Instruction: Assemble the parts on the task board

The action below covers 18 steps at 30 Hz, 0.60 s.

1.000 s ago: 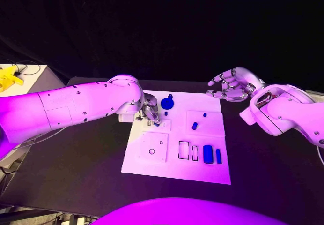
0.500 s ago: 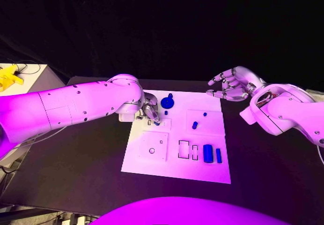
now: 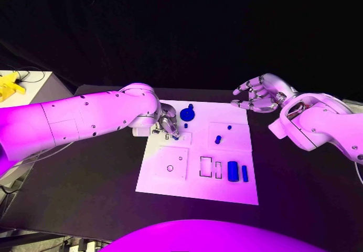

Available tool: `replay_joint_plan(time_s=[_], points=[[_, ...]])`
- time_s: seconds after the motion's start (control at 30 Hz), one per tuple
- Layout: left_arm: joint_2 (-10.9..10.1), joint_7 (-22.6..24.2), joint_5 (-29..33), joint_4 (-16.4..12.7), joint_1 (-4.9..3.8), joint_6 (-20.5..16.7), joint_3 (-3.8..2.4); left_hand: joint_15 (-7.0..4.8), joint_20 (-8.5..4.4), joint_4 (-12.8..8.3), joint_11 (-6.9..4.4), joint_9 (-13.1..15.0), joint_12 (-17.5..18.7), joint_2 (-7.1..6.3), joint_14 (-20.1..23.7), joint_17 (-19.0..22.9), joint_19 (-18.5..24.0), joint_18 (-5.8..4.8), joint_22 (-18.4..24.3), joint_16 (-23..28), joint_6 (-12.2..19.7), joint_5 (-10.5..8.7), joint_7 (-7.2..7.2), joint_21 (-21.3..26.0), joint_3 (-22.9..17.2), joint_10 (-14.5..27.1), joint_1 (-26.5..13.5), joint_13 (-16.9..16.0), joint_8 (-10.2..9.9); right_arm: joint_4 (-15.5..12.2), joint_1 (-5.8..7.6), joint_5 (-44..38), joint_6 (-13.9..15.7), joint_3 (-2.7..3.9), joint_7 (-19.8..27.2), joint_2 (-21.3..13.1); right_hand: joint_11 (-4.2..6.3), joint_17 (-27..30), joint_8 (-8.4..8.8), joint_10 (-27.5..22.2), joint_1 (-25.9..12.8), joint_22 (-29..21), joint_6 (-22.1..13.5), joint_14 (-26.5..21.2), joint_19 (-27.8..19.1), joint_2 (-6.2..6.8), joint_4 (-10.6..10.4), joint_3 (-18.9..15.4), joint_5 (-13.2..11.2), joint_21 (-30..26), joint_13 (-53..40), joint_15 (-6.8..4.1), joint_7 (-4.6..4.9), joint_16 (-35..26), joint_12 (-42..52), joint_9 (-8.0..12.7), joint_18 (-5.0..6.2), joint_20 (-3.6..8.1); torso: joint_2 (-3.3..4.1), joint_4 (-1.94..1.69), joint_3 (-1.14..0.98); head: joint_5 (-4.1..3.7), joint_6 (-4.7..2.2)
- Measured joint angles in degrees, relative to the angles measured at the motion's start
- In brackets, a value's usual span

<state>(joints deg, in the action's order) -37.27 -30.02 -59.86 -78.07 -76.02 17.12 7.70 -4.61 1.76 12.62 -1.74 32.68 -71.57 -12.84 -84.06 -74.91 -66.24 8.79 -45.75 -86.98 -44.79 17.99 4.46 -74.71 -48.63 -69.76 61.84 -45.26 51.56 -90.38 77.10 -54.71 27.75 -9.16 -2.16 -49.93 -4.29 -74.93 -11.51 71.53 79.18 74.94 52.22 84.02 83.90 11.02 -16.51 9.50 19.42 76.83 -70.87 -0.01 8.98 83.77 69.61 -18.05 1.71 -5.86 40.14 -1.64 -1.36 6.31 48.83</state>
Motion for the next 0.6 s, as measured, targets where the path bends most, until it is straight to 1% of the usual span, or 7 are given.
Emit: replay_joint_plan(time_s=[0.07, 0.27, 0.33, 0.57, 0.6], points=[[0.0, 0.0, 0.0, 0.0, 0.01, 0.0, 0.00, 0.00, -0.20, 0.0, 0.00, 0.0, 0.0, 0.06, 0.0, 0.0, -0.2, 0.00, -0.1, 0.0, 0.0, 0.00, -0.01, 0.0, 0.0, 0.0, -0.1, 0.0, 0.0, 0.0, -0.02, 0.0, 0.0, 0.00, 0.0, 0.0, 0.00, 0.0, 0.00, 0.0, 0.0, 0.0, 0.0, 0.0, 0.0, 0.00, 0.0, 0.0, 0.0, 0.0, 0.0, 0.00, 0.00, 0.0, 0.0, 0.0, 0.00, 0.00, -0.01, 0.00, 0.00, 0.00, 0.05], [0.0, 0.0, -0.1, -0.1, 0.01, 0.1, 0.00, 0.00, -0.20, 0.0, 0.00, 0.0, 0.0, 0.25, 0.0, 0.0, -0.2, 0.00, -0.1, 0.0, -0.1, -0.01, -0.08, 0.0, 0.0, 0.0, -0.2, 0.0, 0.2, 0.0, -0.04, 0.0, -0.1, 0.00, 0.0, 0.0, 0.00, 0.0, 0.00, 0.0, 0.0, 0.0, 0.0, 0.0, 0.0, 0.00, 0.0, 0.0, 0.0, 0.0, 0.0, 0.00, 0.00, 0.0, 0.0, 0.0, 0.00, 0.00, -0.01, -0.01, 0.02, 0.03, 0.14], [0.0, 0.0, -0.1, -0.1, 0.01, 0.1, 0.00, 0.00, -0.20, 0.0, 0.03, 0.0, -0.3, 0.25, 0.0, 0.0, -0.2, 0.00, -0.2, 0.0, -0.1, -0.04, -0.09, 0.0, 0.0, -0.8, -0.2, -0.7, 0.2, 0.0, -0.04, 0.0, -0.1, 0.00, 0.0, 0.0, 0.00, 0.0, 0.00, 0.0, 0.0, 0.0, 0.0, 0.0, 0.0, 0.00, 0.0, 0.0, 0.0, 0.0, 0.0, 0.00, 0.00, 0.0, 0.0, 0.0, 0.00, 0.00, -0.01, -0.01, 0.02, 0.04, 0.15], [0.0, -0.1, -0.3, -0.2, 0.02, 0.3, -0.01, 0.00, -0.20, 0.0, -0.03, 0.0, -0.5, 0.41, 0.0, 0.0, -0.2, 0.00, -0.4, 0.0, -0.4, -0.26, 0.02, 0.0, 0.0, -0.8, -0.4, -1.1, 0.2, 0.0, -0.08, 0.0, -0.1, -0.01, -0.1, 0.0, 0.00, 0.0, 0.00, 0.0, 0.0, 0.0, 0.0, 0.0, 0.0, 0.00, 0.0, 0.0, 0.0, 0.0, 0.0, 0.00, 0.00, 0.0, 0.0, 0.0, 0.00, 0.00, -0.01, 0.00, 0.02, 0.05, 0.26], [0.0, -0.1, -0.3, -0.2, 0.05, 0.3, -0.01, 0.00, -0.22, 0.0, -0.09, 1.7, -0.5, 0.49, 0.0, 0.0, -0.2, 0.00, -0.5, 0.0, -0.4, -0.26, 0.01, -0.1, 0.0, -0.9, -0.5, -1.1, 0.2, 0.0, -0.10, 0.0, -0.1, -0.01, -0.1, 0.0, 0.00, 0.0, 0.00, 0.0, 0.0, 0.0, 0.0, 0.0, 0.0, 0.00, 0.0, 0.0, 0.0, 0.0, 0.0, 0.00, 0.00, 0.0, 0.0, 0.0, 0.00, 0.00, 0.00, 0.00, 0.01, 0.05, 0.26]])
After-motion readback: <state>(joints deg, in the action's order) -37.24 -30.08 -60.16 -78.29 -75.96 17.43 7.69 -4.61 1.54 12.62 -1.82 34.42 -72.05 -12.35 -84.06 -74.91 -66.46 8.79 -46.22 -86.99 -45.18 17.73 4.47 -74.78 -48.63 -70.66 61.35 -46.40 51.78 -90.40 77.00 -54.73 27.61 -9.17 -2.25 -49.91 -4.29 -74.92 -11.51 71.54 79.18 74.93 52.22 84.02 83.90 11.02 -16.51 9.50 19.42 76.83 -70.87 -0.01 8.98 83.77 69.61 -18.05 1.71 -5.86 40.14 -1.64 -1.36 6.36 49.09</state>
